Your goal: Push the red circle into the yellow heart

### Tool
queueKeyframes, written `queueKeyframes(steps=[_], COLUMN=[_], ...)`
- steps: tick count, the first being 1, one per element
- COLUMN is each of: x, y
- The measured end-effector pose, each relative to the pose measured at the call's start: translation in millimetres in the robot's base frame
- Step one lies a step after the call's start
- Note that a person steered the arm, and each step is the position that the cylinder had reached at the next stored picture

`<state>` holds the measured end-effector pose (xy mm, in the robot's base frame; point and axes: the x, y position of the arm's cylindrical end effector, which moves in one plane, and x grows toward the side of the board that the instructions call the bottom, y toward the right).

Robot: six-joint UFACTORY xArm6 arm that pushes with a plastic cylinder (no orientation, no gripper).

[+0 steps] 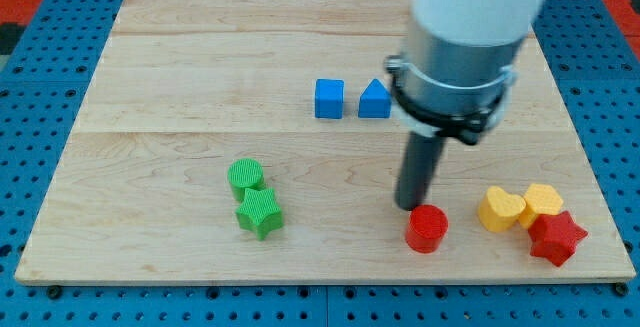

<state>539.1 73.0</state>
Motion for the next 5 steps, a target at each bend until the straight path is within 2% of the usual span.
queueKeyframes(steps=[1,2,3,5], x=[0.0,18.1,40.8,46.3], y=[-33.0,-28.5,-2.4,41.5])
